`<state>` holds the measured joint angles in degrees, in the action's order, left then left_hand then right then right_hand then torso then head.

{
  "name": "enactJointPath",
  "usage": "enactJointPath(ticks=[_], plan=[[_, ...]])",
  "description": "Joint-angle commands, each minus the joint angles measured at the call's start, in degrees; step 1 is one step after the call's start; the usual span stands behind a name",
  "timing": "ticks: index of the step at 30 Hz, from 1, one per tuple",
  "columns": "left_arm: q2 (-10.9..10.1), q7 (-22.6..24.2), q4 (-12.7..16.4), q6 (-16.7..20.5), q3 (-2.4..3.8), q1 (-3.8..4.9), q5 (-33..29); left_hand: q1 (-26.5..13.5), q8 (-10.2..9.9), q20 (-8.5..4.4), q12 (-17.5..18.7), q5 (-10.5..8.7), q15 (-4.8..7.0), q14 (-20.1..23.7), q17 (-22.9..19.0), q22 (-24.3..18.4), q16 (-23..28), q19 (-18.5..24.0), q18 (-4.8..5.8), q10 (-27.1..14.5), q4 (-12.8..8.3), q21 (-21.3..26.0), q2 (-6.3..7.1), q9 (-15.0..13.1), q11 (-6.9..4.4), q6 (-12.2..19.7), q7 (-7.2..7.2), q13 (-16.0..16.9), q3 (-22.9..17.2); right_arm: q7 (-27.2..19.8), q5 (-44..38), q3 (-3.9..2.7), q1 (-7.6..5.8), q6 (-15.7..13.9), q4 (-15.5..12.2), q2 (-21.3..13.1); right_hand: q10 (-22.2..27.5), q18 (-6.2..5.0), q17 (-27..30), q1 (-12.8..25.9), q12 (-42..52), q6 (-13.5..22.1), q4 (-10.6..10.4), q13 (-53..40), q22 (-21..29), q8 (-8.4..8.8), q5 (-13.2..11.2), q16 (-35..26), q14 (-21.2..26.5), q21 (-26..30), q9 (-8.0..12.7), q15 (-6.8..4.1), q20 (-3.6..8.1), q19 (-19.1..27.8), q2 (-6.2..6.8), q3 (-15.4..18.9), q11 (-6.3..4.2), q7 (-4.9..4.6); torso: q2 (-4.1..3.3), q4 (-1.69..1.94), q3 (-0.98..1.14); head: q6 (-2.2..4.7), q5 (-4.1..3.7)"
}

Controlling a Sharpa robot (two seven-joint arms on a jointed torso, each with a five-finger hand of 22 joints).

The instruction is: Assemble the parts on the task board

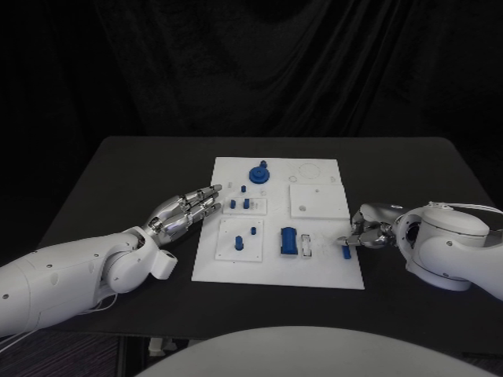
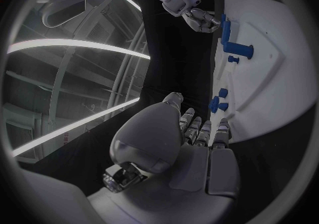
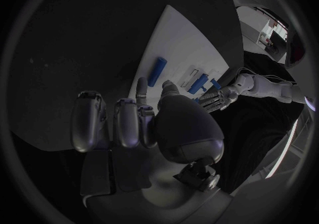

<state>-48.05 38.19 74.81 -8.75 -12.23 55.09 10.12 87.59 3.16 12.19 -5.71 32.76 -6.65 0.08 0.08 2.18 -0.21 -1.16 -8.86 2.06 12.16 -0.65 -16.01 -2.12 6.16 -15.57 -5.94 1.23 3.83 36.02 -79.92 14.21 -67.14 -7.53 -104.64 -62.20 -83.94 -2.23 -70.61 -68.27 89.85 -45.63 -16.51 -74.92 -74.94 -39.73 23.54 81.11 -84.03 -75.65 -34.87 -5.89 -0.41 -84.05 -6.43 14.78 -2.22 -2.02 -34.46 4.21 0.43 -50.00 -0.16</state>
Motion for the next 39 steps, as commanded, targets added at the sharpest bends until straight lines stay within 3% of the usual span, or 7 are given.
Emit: enactJointPath(ticks=[1,10,12,13,19,25,39], plan=[[0.12,0.41,0.07,-0.81,0.05,-0.11,-0.10,-0.45,0.40,0.03,-0.34,0.24,0.02,-0.08,-0.08,0.04,0.21,0.02,-0.77,0.29,0.08,-0.20,0.22,-0.06,0.45,0.03,-0.46,0.06,-0.38,1.18,-0.16,-0.01,0.44,1.02,0.18,0.22,-6.06,-1.01,0.03,-0.70,0.15,-0.44,0.03,-15.08,-10.70,1.44,1.02,-0.29,-2.75,0.24,1.25,0.47,-0.42,-1.34,-0.20,-0.04,0.46,-0.42,0.03,0.01,-0.01,0.00,0.02],[0.08,0.21,0.11,-0.96,0.05,-0.27,-0.10,-0.45,0.40,0.03,-0.34,0.24,0.02,-0.08,-0.08,0.04,0.21,0.02,-0.77,0.29,0.08,-0.20,0.22,-0.06,0.45,0.03,-0.46,0.06,-0.38,0.83,0.56,-0.01,1.50,0.92,0.84,1.11,-6.06,-1.04,0.25,-2.37,0.15,-1.13,0.13,-15.08,-10.68,5.33,4.47,-0.37,-2.71,0.44,4.61,0.96,-0.87,-1.33,0.08,-0.63,1.08,-1.11,0.02,-0.02,0.02,0.00,0.08],[0.03,0.18,0.13,-0.94,0.05,-0.28,-0.10,-0.45,0.40,0.03,-0.34,0.24,0.02,-0.08,-0.08,0.04,0.21,0.02,-0.77,0.29,0.08,-0.20,0.22,-0.06,0.45,0.03,-0.46,0.06,-0.38,0.74,0.69,-0.01,1.79,0.95,1.06,1.35,-6.06,-1.10,0.33,-3.86,0.15,-1.16,0.54,-15.08,-10.61,6.15,8.31,-0.41,-2.69,0.69,5.29,0.95,-0.89,-1.25,0.30,-1.32,1.08,-1.13,0.01,-0.02,0.01,0.00,0.13],[0.01,0.17,0.14,-0.93,0.05,-0.29,-0.10,-0.45,0.40,0.03,-0.34,0.24,0.02,-0.08,-0.08,0.04,0.21,0.02,-0.77,0.29,0.08,-0.20,0.22,-0.06,0.45,0.03,-0.46,0.06,-0.38,0.67,0.82,-0.01,1.96,0.94,1.17,1.49,-6.06,-1.13,0.45,-5.67,0.15,-1.39,0.89,-15.08,-10.58,7.09,12.11,-0.47,-2.65,0.85,6.13,0.96,-0.93,-1.21,0.61,-2.29,1.06,-1.13,0.01,-0.01,0.01,0.00,0.19],[-0.05,0.10,0.12,-0.96,0.05,-0.33,-0.10,-0.45,0.40,0.03,-0.34,0.24,0.02,-0.08,-0.08,0.04,0.21,0.02,-0.77,0.29,0.08,-0.20,0.22,-0.06,0.45,0.03,-0.46,0.06,-0.38,0.13,1.76,-0.01,2.84,-0.59,1.77,2.34,-6.06,-1.17,0.60,-8.66,0.15,-1.30,1.41,-15.08,-10.51,8.79,17.98,-0.54,-2.61,1.12,7.61,1.11,-1.01,-1.14,1.67,-4.40,1.28,-1.45,0.00,-0.01,0.04,0.00,0.30],[-0.03,0.04,0.09,-1.01,0.05,-0.37,-0.10,-0.45,0.40,0.03,-0.34,0.24,0.02,-0.08,-0.08,0.04,0.21,0.02,-0.77,0.29,0.08,-0.20,0.22,-0.06,0.45,0.03,-0.46,0.06,-0.38,-1.39,4.47,-0.01,3.28,-5.18,1.89,2.61,-6.06,-1.19,0.77,-13.47,0.15,-1.44,3.55,-15.08,-10.50,9.72,24.72,-0.63,-2.56,1.24,8.62,1.14,-1.05,-1.11,2.38,-8.76,1.37,-1.65,0.00,-0.06,0.02,0.00,0.48],[-0.05,0.21,0.06,-0.91,0.05,-0.55,-0.10,-0.47,0.33,0.05,-0.42,0.32,-0.03,-0.08,-0.08,0.02,0.21,0.02,-0.79,0.36,-0.04,-0.20,0.25,-0.01,0.77,0.31,-0.24,0.07,-0.69,-8.18,27.00,-0.04,2.77,-13.17,0.31,1.50,-6.06,-1.00,-0.66,-14.58,0.15,-2.06,4.53,-15.08,-10.76,9.74,26.27,0.16,-2.86,0.38,9.10,1.42,-1.23,-1.42,3.43,-12.69,1.69,-2.02,0.03,-0.03,0.06,0.00,0.74]])
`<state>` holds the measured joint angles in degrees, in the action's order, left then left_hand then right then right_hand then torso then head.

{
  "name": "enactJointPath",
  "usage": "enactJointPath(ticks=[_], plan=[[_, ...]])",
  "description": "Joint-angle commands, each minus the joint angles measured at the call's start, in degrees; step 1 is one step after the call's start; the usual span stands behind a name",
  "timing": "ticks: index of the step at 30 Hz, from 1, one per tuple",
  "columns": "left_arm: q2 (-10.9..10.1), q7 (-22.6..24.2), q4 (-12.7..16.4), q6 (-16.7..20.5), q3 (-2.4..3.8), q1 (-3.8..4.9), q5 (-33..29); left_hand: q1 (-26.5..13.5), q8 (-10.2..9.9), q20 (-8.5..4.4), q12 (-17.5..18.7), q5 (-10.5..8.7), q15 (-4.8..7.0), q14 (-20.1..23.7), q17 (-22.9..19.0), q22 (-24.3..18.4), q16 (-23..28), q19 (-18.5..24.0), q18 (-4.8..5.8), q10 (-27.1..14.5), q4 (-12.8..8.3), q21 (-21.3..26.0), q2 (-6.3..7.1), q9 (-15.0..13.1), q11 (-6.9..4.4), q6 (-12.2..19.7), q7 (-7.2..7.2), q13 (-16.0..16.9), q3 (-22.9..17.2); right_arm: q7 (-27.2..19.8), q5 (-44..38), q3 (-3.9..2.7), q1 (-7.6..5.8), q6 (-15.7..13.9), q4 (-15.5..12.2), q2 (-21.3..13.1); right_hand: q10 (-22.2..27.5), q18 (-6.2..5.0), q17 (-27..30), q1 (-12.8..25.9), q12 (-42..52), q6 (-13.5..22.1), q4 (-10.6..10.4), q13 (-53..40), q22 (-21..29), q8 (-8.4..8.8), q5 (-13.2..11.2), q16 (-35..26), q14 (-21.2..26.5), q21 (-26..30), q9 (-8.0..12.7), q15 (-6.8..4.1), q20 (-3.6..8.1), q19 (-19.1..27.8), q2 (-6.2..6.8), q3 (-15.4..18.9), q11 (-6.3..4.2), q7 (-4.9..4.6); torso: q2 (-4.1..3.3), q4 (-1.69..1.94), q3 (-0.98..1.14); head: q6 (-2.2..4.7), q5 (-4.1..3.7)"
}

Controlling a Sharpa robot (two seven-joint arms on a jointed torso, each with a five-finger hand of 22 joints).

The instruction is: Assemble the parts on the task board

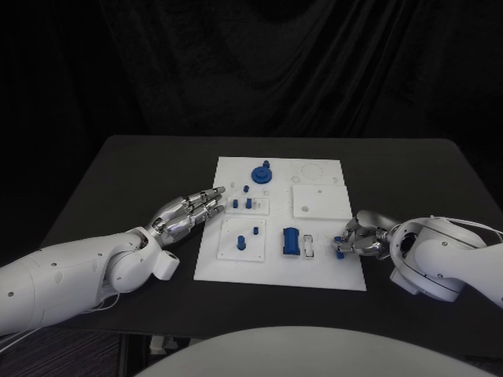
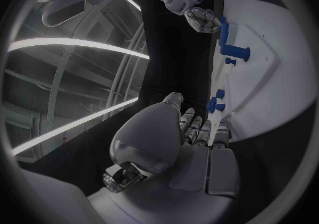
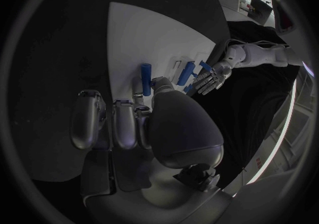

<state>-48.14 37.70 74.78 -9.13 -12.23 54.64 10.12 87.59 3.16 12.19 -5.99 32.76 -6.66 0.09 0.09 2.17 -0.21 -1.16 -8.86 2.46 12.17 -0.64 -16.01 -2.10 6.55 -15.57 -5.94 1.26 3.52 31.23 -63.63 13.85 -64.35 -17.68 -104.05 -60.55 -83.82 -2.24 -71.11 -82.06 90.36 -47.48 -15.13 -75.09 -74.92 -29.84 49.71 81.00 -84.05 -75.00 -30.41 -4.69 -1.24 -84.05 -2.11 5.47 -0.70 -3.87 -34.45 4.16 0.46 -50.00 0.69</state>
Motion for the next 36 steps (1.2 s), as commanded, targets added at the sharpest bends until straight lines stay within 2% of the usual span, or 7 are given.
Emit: enactJointPath(ticks=[1,9,16,22,25,36], plan=[[0.03,0.73,0.10,-0.50,0.05,-0.12,-0.10,-0.57,0.22,0.11,-0.11,0.32,-0.15,-0.09,-0.09,0.02,0.21,0.01,-0.73,-0.06,-0.13,-0.20,0.35,0.02,0.69,0.70,0.58,0.02,-0.64,-3.72,11.57,0.33,-0.26,-3.16,-0.38,-0.16,-6.18,-0.98,-0.35,-0.67,-0.36,-0.16,3.10,-14.91,-10.81,-0.12,0.12,0.38,-2.89,-0.36,4.67,0.23,-0.42,-1.45,-0.77,-3.52,0.19,-0.19,0.02,0.02,0.02,0.00,-0.11],[0.19,0.73,0.05,-0.47,0.05,-0.17,-0.10,-0.57,0.22,0.11,-0.11,0.32,-0.15,-0.09,-0.09,0.02,0.21,0.01,-0.73,-0.06,-0.13,-0.20,0.35,0.02,0.69,0.70,0.58,0.02,-0.64,-4.98,16.75,0.32,-2.15,-2.08,-0.77,0.66,-6.18,-0.94,-0.67,0.22,-0.36,-0.02,2.67,-14.91,-10.87,-0.10,-0.21,0.62,-2.97,-0.61,4.80,0.32,-0.50,-1.55,-0.40,-4.27,0.27,-0.26,0.01,0.04,-0.02,0.00,-0.10],[0.30,0.59,0.03,-0.72,0.05,-0.18,-0.10,-0.60,0.25,0.12,-0.13,0.33,-0.19,-0.09,-0.09,0.03,0.21,0.00,-0.71,-0.05,-0.14,-0.21,0.36,0.00,0.71,0.58,0.70,0.03,-0.71,-5.09,17.74,0.31,-2.49,0.24,0.59,2.75,-6.18,-0.95,-0.61,0.81,-0.36,0.17,2.32,-14.91,-10.85,-0.08,-0.95,0.63,-2.94,-0.59,4.88,0.35,-0.54,-1.53,-0.38,-5.01,0.30,-0.28,0.00,0.06,-0.04,0.00,-0.16],[0.35,0.55,0.00,-0.89,0.05,-0.19,-0.10,-0.67,0.27,0.16,-0.15,0.35,-0.29,-0.09,-0.09,-0.01,0.21,0.02,-0.66,-0.04,-0.13,-0.19,0.33,-0.01,0.89,0.58,0.92,0.03,-0.85,-5.13,17.95,0.32,-2.46,1.74,2.33,4.71,-6.18,-1.09,-0.50,1.54,-0.36,0.60,1.90,-14.91,-10.66,-0.09,-2.84,0.62,-2.88,0.02,4.97,0.46,-0.64,-1.30,-0.24,-5.96,0.42,-0.40,0.00,0.04,-0.03,0.00,-0.06],[0.35,0.50,-0.02,-0.92,0.05,-0.20,-0.10,-0.67,0.27,0.16,-0.15,0.35,-0.29,-0.09,-0.09,-0.01,0.21,0.02,-0.66,-0.04,-0.13,-0.19,0.33,-0.01,0.89,0.58,0.92,0.03,-0.85,-4.93,17.98,0.32,-2.45,2.44,3.11,5.34,-6.18,-1.09,-0.59,1.69,-0.36,0.64,1.81,-14.91,-10.65,-0.10,-3.03,0.67,-2.89,0.02,4.98,0.47,-0.66,-1.29,-0.21,-6.06,0.44,-0.42,-0.01,0.05,-0.02,0.00,-0.03],[0.52,0.41,-0.26,-1.18,0.05,-0.41,-0.10,-0.71,0.27,0.17,-0.09,0.35,-0.33,-0.09,-0.09,-0.02,0.21,0.03,-0.63,-0.06,-0.13,-0.19,0.33,0.00,0.92,0.60,1.00,0.02,-0.92,-3.27,18.01,0.32,-2.23,5.56,4.75,6.88,-6.18,-1.34,0.07,4.08,-0.36,1.27,0.16,-14.91,-10.32,-0.28,-9.01,0.40,-2.71,1.07,5.20,0.65,-0.85,-0.87,0.22,-6.99,0.61,-0.55,-0.03,-0.01,-0.04,0.00,0.08]])
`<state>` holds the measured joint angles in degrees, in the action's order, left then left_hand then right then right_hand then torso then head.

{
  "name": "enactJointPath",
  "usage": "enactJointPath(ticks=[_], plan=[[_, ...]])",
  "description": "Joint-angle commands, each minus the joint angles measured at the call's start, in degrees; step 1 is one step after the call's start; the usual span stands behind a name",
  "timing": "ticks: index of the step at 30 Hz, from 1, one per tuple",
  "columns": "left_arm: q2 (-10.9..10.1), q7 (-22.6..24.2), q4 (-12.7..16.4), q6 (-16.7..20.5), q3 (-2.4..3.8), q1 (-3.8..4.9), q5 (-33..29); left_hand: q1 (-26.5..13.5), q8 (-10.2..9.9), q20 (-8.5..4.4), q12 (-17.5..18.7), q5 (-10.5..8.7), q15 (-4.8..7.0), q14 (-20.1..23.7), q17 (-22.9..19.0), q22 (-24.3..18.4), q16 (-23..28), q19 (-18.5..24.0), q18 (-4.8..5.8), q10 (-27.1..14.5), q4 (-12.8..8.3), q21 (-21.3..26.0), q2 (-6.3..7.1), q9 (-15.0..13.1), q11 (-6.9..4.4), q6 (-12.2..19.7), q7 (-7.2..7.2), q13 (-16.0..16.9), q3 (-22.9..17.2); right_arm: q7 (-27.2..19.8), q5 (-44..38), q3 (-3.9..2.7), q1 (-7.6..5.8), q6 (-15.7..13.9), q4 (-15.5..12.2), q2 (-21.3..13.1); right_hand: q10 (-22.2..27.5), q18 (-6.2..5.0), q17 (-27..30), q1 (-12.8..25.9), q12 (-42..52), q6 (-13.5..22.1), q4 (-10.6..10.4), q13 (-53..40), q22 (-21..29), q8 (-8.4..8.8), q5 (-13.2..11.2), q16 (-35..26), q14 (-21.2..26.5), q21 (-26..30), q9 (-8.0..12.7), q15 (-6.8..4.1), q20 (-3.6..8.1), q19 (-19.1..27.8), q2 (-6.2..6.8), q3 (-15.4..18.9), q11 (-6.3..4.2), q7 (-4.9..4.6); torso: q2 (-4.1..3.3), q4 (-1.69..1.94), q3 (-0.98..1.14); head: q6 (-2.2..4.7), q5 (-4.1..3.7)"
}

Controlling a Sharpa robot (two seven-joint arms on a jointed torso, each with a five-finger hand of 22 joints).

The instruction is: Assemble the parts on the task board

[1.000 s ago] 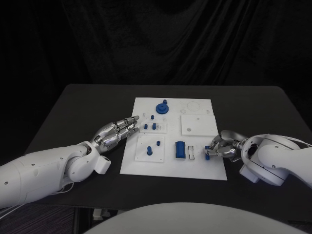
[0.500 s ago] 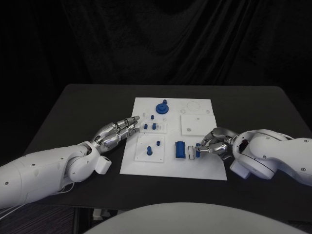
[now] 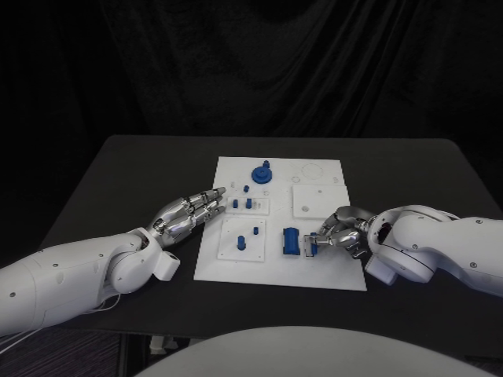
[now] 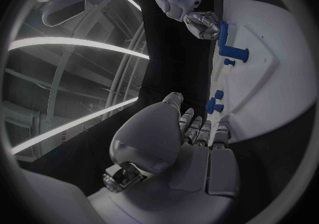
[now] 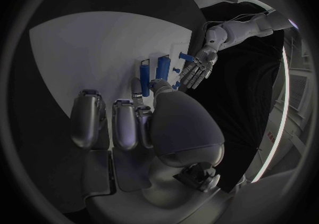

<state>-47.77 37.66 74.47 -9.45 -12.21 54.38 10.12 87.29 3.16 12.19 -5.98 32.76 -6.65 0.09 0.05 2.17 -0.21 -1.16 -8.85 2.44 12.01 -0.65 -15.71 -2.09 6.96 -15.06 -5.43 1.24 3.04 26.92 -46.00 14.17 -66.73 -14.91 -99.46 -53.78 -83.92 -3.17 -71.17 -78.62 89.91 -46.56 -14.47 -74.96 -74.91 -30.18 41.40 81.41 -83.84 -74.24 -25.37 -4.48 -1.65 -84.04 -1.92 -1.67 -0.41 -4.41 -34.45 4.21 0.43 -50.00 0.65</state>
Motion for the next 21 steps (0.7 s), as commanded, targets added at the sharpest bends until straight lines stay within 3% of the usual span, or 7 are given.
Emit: enactJointPath(ticks=[1,8,9,13,15,16,21], plan=[[0.17,0.45,0.04,-0.87,0.03,-0.19,-0.10,-0.40,0.27,0.17,-0.09,0.35,-0.33,-0.09,-0.05,-0.02,0.21,0.03,-0.63,-0.04,0.02,-0.19,0.03,-0.01,0.51,0.09,0.48,0.04,-0.44,1.15,0.39,0.00,0.17,2.99,0.22,0.18,-6.08,-0.46,0.34,0.90,0.09,0.37,-0.70,-15.04,-10.25,0.02,-1.32,-0.11,-2.87,0.54,0.19,0.47,-0.47,-0.79,0.05,0.14,0.34,-0.03,-0.01,-0.05,0.00,0.00,0.15],[0.18,0.39,0.02,-0.94,0.03,-0.41,-0.10,-0.40,0.27,0.17,-0.09,0.35,-0.33,-0.09,-0.05,-0.02,0.21,0.03,-0.63,-0.04,0.02,-0.19,0.03,-0.01,0.51,0.09,0.48,0.04,-0.44,1.43,0.39,0.00,0.22,3.57,0.60,0.46,-6.08,-0.55,0.51,2.02,0.09,0.47,-1.55,-15.04,-10.12,-0.09,-4.53,-0.21,-2.83,0.98,0.34,0.52,-0.55,-0.62,0.14,0.23,0.40,-0.07,0.01,-0.02,0.02,0.00,0.06],[0.18,0.38,0.01,-0.95,0.03,-0.45,-0.10,-0.40,0.27,0.17,-0.09,0.35,-0.33,-0.09,-0.05,-0.02,0.21,0.03,-0.63,-0.04,0.02,-0.19,0.03,-0.01,0.51,0.09,0.48,0.04,-0.44,1.46,0.39,0.00,0.23,3.64,0.65,0.50,-6.08,-0.57,0.53,3.14,0.09,0.48,-2.02,-15.04,-10.09,-0.10,-6.21,-0.22,-2.84,1.09,0.44,0.59,-0.60,-0.58,0.17,0.65,0.47,-0.14,0.02,-0.03,0.02,0.00,0.07],[0.20,0.33,-0.02,-1.00,0.03,-0.56,-0.10,-0.44,0.31,0.19,-0.04,0.36,-0.35,-0.09,-0.05,-0.02,0.21,0.03,-0.60,-0.08,0.01,-0.19,0.00,-0.03,0.39,-0.03,0.36,0.03,-0.58,1.51,0.38,0.00,0.23,3.72,0.80,0.59,-6.08,-0.59,0.60,4.13,0.09,0.52,-2.03,-15.04,-10.06,-0.10,-8.23,-0.25,-2.83,1.21,0.57,0.61,-0.64,-0.55,0.01,0.99,0.49,-0.15,0.01,-0.01,0.01,0.00,0.12],[0.20,0.29,-0.03,-1.02,0.03,-0.61,-0.10,-0.48,0.35,0.19,-0.01,0.36,-0.34,-0.09,-0.05,-0.03,0.21,0.03,-0.59,-0.11,-0.01,-0.19,-0.01,-0.05,0.23,-0.14,0.14,0.02,-0.71,1.59,0.38,0.00,0.24,3.75,0.89,0.64,-6.08,-0.60,0.62,5.07,0.09,0.63,-2.09,-15.04,-10.05,-0.05,-10.30,-0.25,-2.83,1.26,0.70,0.66,-0.68,-0.54,-0.16,1.39,0.55,-0.21,0.02,-0.02,0.01,0.00,0.14],[0.20,0.27,-0.03,-1.03,0.03,-0.64,-0.10,-0.48,0.35,0.19,-0.01,0.36,-0.34,-0.09,-0.05,-0.03,0.21,0.03,-0.59,-0.11,-0.01,-0.19,-0.01,-0.05,0.23,-0.14,0.14,0.02,-0.71,1.61,0.38,0.00,0.24,3.78,0.94,0.67,-6.08,-0.61,0.70,6.23,0.09,0.58,-2.10,-15.04,-10.02,-0.06,-12.79,-0.29,-2.82,1.38,0.76,0.75,-0.73,-0.50,-0.36,1.89,0.64,-0.30,0.02,-0.03,0.01,0.00,0.14],[0.16,0.23,-0.03,-1.03,0.03,-0.77,-0.10,-0.48,0.35,0.19,-0.01,0.36,-0.34,-0.09,-0.05,-0.03,0.21,0.03,-0.59,-0.11,-0.01,-0.19,-0.01,-0.05,0.23,-0.14,0.14,0.02,-0.71,1.67,0.07,0.00,0.24,3.61,1.19,0.78,-6.08,-0.68,0.89,8.37,0.09,0.85,-2.12,-15.04,-9.93,0.01,-16.82,-0.38,-2.79,1.70,1.04,0.82,-0.84,-0.42,-0.99,3.02,0.74,-0.40,0.01,-0.02,0.01,0.00,0.20]])
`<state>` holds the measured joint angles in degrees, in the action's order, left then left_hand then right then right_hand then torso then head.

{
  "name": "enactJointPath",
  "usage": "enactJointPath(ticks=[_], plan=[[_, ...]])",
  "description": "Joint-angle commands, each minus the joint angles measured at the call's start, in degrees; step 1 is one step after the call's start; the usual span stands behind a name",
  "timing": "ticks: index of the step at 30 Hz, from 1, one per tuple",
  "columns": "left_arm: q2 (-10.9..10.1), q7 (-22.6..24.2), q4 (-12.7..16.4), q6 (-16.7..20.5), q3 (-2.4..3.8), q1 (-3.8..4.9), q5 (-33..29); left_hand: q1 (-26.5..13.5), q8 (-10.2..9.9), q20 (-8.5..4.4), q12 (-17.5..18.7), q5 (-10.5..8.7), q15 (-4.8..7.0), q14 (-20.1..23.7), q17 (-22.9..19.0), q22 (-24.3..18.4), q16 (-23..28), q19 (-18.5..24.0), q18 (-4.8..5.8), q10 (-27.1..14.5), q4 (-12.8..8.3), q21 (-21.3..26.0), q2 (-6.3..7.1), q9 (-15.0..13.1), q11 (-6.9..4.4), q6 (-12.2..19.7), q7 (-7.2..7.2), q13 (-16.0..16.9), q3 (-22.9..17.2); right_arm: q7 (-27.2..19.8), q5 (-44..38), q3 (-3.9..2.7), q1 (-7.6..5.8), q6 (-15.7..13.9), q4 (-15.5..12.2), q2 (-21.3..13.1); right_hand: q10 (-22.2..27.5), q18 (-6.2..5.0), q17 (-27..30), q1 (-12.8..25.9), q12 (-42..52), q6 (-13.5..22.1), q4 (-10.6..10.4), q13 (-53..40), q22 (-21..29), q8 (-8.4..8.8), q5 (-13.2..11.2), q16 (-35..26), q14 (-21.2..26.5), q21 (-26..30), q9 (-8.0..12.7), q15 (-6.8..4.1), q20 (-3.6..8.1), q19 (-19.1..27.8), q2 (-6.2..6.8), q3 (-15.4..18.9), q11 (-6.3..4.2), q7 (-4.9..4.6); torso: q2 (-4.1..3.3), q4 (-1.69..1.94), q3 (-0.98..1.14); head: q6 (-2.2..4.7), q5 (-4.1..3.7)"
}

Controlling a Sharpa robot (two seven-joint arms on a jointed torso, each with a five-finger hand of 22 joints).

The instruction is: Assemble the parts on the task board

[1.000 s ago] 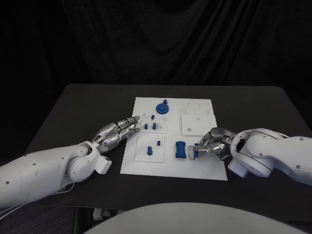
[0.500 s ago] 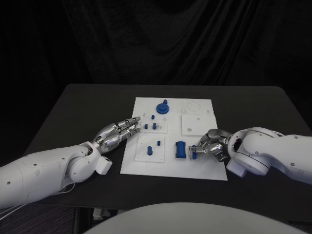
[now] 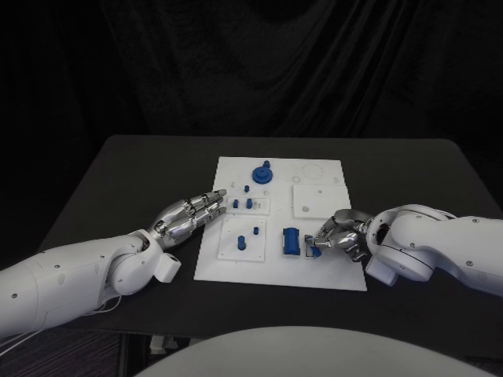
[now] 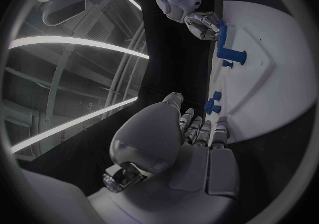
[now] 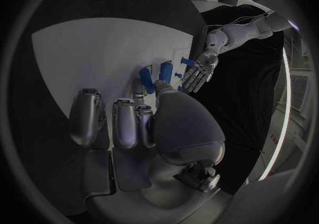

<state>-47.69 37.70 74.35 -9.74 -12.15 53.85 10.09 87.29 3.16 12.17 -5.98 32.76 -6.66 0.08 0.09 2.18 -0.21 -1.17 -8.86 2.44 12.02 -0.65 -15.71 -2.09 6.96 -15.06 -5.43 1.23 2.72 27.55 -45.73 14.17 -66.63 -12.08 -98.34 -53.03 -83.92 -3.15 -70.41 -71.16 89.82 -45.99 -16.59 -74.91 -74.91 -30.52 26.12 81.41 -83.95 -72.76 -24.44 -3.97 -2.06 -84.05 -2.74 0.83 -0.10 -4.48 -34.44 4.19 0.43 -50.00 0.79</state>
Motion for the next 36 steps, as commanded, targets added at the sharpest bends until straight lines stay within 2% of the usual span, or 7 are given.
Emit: enactJointPath(ticks=[1,5,6,9,18,25,36], plan=[[0.07,0.19,0.09,-0.75,-0.03,-0.26,-0.07,-0.48,0.35,0.21,-0.02,0.36,-0.34,-0.08,-0.09,-0.04,0.21,0.03,-0.59,-0.11,-0.01,-0.19,-0.01,-0.06,0.23,-0.14,0.14,0.03,-0.38,1.07,-0.45,0.00,0.14,0.73,0.07,0.02,-6.08,-0.71,0.13,1.00,0.18,0.30,0.00,-15.09,-9.93,0.36,-1.69,-0.38,-2.68,0.25,0.12,0.31,-0.43,-0.41,-0.20,0.57,0.43,-0.33,0.00,0.01,0.01,0.00,0.07],[0.04,0.20,0.10,-0.71,-0.03,-0.33,-0.07,-0.50,0.38,0.21,0.03,0.37,-0.32,-0.08,-0.09,-0.03,0.21,0.03,-0.59,-0.14,-0.03,-0.19,-0.01,-0.07,0.16,-0.21,0.05,0.02,-0.45,1.35,-2.33,0.00,0.15,0.39,0.01,-0.09,-6.08,-0.74,0.12,2.41,0.18,0.49,-0.04,-15.09,-9.89,0.37,-3.94,-0.37,-2.69,0.40,0.23,0.37,-0.49,-0.37,-0.51,1.38,0.51,-0.41,0.00,0.01,0.00,0.00,0.10],[0.04,0.21,0.10,-0.71,-0.03,-0.34,-0.07,-0.50,0.38,0.21,0.03,0.37,-0.32,-0.08,-0.09,-0.03,0.21,0.03,-0.59,-0.14,-0.03,-0.19,-0.01,-0.07,0.16,-0.21,0.05,0.02,-0.45,1.38,-2.58,0.00,0.15,0.32,0.00,-0.12,-6.08,-0.73,0.11,4.59,0.18,0.47,-0.06,-15.09,-9.88,0.32,-7.07,-0.36,-2.69,0.44,0.26,0.38,-0.53,-0.36,-0.96,2.32,0.51,-0.40,0.00,0.01,0.01,0.00,0.10],[0.05,0.21,0.07,-0.70,-0.03,-0.37,-0.07,-0.50,0.38,0.21,0.03,0.37,-0.32,-0.08,-0.09,-0.03,0.21,0.03,-0.59,-0.14,-0.03,-0.19,-0.01,-0.07,0.16,-0.21,0.05,0.02,-0.45,1.41,-3.09,0.00,0.15,0.10,0.02,-0.21,-6.08,-0.75,0.17,6.50,0.18,0.54,-0.17,-15.09,-9.89,0.16,-7.84,-0.38,-2.69,0.43,0.30,0.34,-0.50,-0.39,-1.83,3.23,0.43,-0.29,-0.01,0.01,0.01,0.00,0.07],[0.10,0.17,0.00,-0.72,-0.03,-0.45,-0.07,-0.50,0.38,0.20,0.04,0.40,-0.31,-0.08,-0.09,-0.04,0.21,0.03,-0.59,-0.16,-0.07,-0.19,0.01,-0.06,0.11,-0.18,0.00,0.01,-0.53,1.47,-3.61,0.00,0.15,0.01,0.14,-0.25,-6.08,-0.76,0.02,6.58,0.18,-0.44,0.10,-15.09,-9.90,-1.06,-5.12,-0.28,-2.73,0.46,-0.06,0.05,-0.30,-0.42,-2.96,3.50,0.06,0.17,0.01,0.02,0.02,0.00,0.03],[0.17,0.09,-0.02,-0.84,-0.03,-0.50,-0.07,-0.50,0.38,0.19,0.05,0.43,-0.31,-0.08,-0.09,-0.03,0.21,0.02,-0.59,-0.17,-0.09,-0.19,0.01,-0.07,0.10,-0.20,-0.01,0.01,-0.57,1.49,-3.66,0.00,0.15,0.54,0.24,-0.14,-6.08,-0.78,-0.05,4.63,0.18,-2.41,0.31,-15.09,-9.92,-4.64,-1.13,-0.24,-2.75,0.48,-1.80,-0.70,0.33,-0.45,-3.01,3.17,-0.90,1.30,0.00,-0.01,0.01,0.00,0.10],[0.27,-0.06,-0.13,-1.10,-0.03,-0.60,-0.07,-0.48,0.39,0.21,0.05,0.48,-0.33,-0.08,-0.09,-0.04,0.21,0.03,-0.59,-0.17,-0.14,-0.19,0.00,-0.07,0.07,-0.20,-0.05,0.01,-0.66,1.23,-3.68,0.00,0.15,1.25,0.24,-0.05,-6.08,-0.77,0.10,3.82,0.18,-1.89,0.16,-15.09,-9.90,-7.39,-1.49,-0.32,-2.73,0.57,-3.71,-1.21,0.85,-0.46,-2.55,3.34,-1.46,1.87,-0.01,0.01,0.00,0.00,0.16]])
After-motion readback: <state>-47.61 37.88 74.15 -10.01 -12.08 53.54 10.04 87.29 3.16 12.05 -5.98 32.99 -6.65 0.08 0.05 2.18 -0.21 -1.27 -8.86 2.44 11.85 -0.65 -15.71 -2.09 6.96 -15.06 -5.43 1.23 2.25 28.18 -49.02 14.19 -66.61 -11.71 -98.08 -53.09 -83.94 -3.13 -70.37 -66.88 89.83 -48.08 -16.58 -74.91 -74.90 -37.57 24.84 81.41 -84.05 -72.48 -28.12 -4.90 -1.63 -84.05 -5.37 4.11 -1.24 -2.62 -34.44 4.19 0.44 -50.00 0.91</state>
